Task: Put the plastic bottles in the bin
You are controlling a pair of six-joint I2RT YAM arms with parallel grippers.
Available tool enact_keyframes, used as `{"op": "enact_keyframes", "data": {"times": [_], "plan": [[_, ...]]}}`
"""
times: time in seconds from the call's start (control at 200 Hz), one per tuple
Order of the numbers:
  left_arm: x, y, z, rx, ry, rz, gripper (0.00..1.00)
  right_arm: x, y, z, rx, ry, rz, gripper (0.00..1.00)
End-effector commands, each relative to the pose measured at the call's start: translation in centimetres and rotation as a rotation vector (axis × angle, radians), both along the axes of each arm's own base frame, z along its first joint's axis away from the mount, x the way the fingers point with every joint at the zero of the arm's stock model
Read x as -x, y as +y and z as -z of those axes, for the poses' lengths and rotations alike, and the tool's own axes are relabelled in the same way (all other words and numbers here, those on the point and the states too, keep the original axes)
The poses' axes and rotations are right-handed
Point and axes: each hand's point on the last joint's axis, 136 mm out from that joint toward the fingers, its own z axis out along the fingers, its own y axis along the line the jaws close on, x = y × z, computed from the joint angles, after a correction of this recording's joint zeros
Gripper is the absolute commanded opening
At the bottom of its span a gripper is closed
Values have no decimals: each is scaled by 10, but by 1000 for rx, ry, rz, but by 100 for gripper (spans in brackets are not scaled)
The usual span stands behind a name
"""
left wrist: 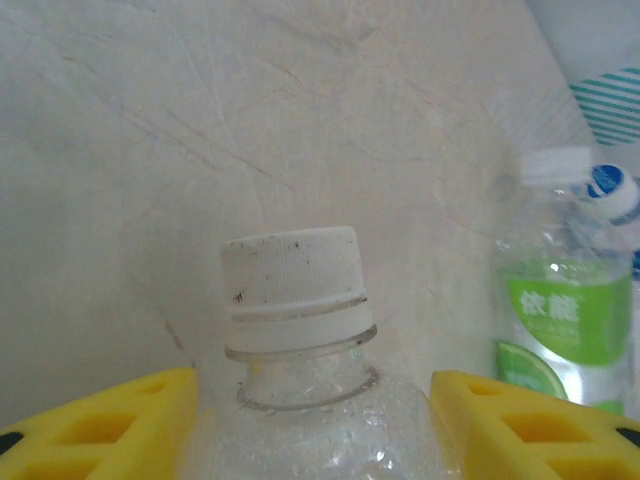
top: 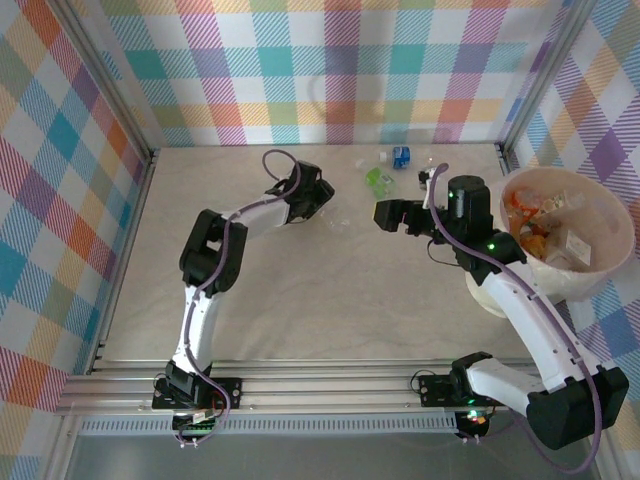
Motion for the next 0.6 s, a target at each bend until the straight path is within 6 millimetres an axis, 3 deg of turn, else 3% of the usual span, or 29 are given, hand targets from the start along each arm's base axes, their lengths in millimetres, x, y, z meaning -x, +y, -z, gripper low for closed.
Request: {"op": "enact_keyframes", "data": {"times": [0.0, 0.33, 0.595], "plan": [[8, -12, -65, 71, -172, 56, 51, 5, 13, -4, -34, -11, -59, 100], [64, -26, -124, 41, -323, 241, 50, -9, 28, -6, -48, 1, -66, 100], [107, -42, -195, 96, -531, 406, 50, -16, 31, -24, -84, -66, -50, 100]]}}
